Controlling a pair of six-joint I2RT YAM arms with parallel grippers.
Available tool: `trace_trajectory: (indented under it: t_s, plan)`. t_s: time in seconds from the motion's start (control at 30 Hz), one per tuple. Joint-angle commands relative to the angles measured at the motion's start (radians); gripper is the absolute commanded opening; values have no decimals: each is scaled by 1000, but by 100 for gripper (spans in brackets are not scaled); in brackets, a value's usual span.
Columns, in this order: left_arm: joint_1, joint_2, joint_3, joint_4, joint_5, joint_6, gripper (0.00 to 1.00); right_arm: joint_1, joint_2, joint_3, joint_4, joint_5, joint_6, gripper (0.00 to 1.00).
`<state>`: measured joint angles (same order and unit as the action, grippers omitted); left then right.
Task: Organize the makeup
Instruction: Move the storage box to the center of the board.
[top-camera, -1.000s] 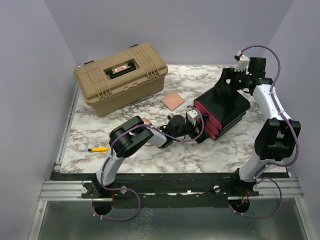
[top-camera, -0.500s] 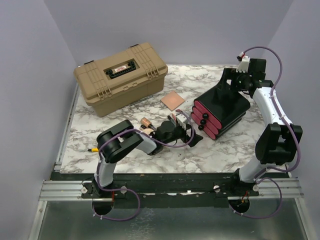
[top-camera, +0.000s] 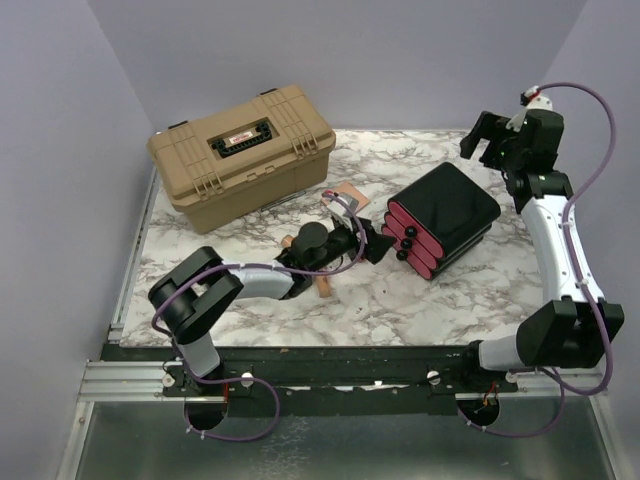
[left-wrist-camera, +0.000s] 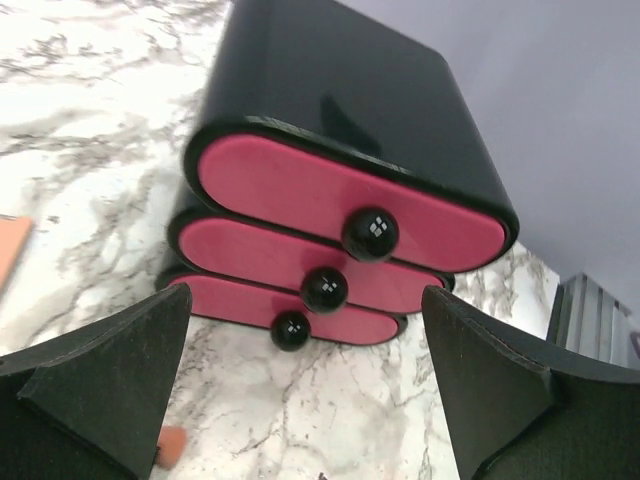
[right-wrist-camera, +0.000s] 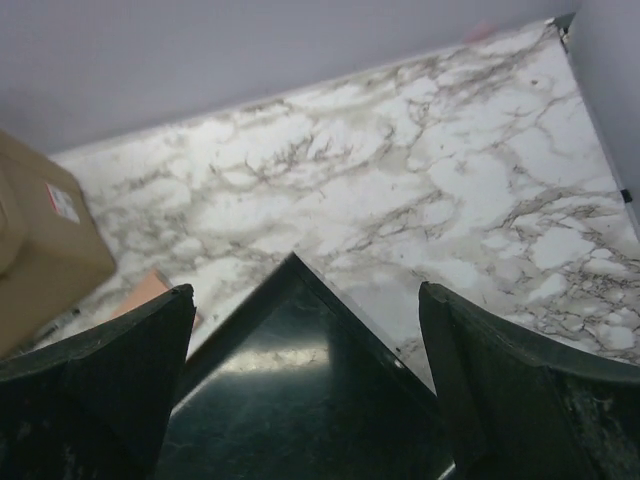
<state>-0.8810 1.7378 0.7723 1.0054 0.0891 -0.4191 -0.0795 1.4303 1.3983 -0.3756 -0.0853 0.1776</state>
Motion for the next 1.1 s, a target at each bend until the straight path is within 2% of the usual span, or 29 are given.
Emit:
trace_trajectory:
  t_s: [0.0,0.1,0.17,0.27,0.33,0.43,0.57,0.67,0.8,0.93,1.0,1.07]
  plan:
    - [65,-104,63,-206,-9,-74,99,1,-69,-21,103,111,223,100]
    - [123,-156,65,-260,29,-152,99,1,-74,11,52,9,287,100]
    - [159,-202,47,-271,74,-150,99,1,-80,22,36,-52,336,100]
    - [235,-242,61,-345,180,-150,99,1,-112,-1,45,-174,400,100]
    - [268,-252,92,-408,242,-170,99,2,-156,-55,87,-203,481,100]
    - [275,-279,143,-507,233,-161,99,1,-225,-185,181,-333,519,100]
    - [273,-360,156,-589,180,-142,99,3,-264,-273,252,-520,565,100]
    - [264,-437,169,-695,129,-72,99,5,-302,-350,237,-602,608,100]
    - [249,-518,234,-820,41,-2,99,15,-398,-423,218,-644,531,100]
    - [248,-533,296,-908,-5,13,99,14,-410,-365,54,-681,396,100]
    - [250,-549,283,-898,-41,8,99,14,-419,-342,-36,-668,344,100]
    - [251,-572,244,-819,-61,-20,99,14,-447,-350,-86,-631,309,100]
